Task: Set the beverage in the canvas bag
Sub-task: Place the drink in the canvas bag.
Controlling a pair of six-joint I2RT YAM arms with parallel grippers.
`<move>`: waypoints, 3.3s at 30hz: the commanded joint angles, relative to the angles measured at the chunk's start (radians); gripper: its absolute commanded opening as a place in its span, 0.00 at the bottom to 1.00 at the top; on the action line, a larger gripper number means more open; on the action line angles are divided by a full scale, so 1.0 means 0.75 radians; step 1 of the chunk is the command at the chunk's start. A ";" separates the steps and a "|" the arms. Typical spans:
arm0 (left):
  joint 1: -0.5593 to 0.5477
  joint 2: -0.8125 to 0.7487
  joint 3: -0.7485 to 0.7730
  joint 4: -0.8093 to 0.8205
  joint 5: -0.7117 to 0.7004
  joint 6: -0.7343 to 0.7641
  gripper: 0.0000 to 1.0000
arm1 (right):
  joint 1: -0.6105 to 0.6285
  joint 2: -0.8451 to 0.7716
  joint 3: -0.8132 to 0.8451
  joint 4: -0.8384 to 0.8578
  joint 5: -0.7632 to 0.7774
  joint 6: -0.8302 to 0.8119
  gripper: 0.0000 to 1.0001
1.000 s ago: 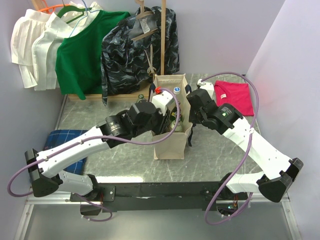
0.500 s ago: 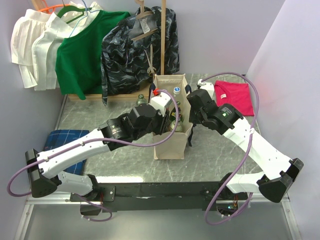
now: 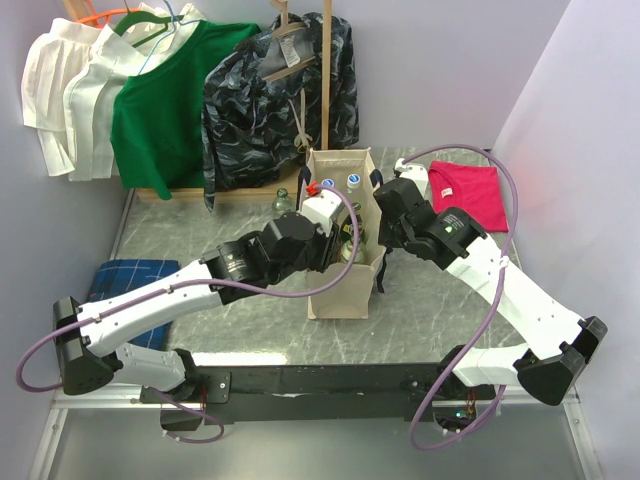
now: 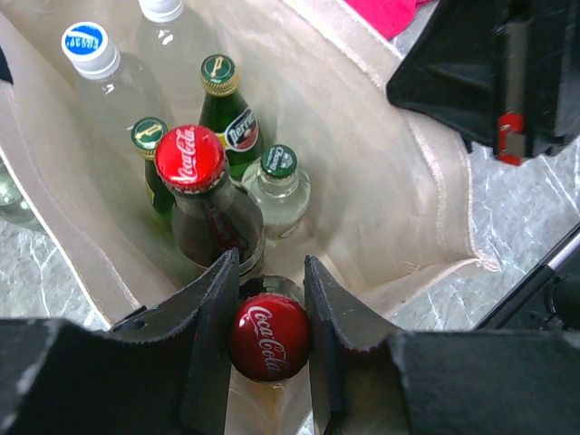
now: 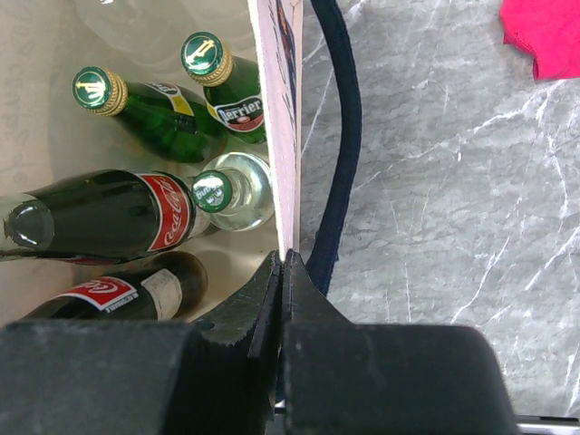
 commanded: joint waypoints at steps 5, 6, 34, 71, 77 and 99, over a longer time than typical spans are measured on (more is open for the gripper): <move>-0.018 -0.077 -0.012 0.257 -0.063 -0.038 0.01 | -0.004 -0.097 0.079 0.059 0.076 -0.017 0.00; -0.018 -0.069 -0.012 0.251 -0.065 -0.036 0.01 | -0.004 -0.095 0.079 0.059 0.074 -0.015 0.00; -0.016 -0.064 -0.151 0.290 -0.128 -0.104 0.01 | -0.004 -0.085 0.077 0.063 0.060 -0.005 0.00; -0.016 -0.034 -0.127 0.257 -0.157 -0.067 0.42 | -0.004 -0.056 0.100 0.070 0.060 0.003 0.00; -0.016 -0.048 -0.135 0.263 -0.163 -0.063 0.45 | -0.004 -0.052 0.102 0.072 0.056 0.005 0.00; -0.014 -0.201 -0.104 0.263 -0.372 0.017 0.69 | -0.002 -0.034 0.114 0.070 0.051 0.036 0.00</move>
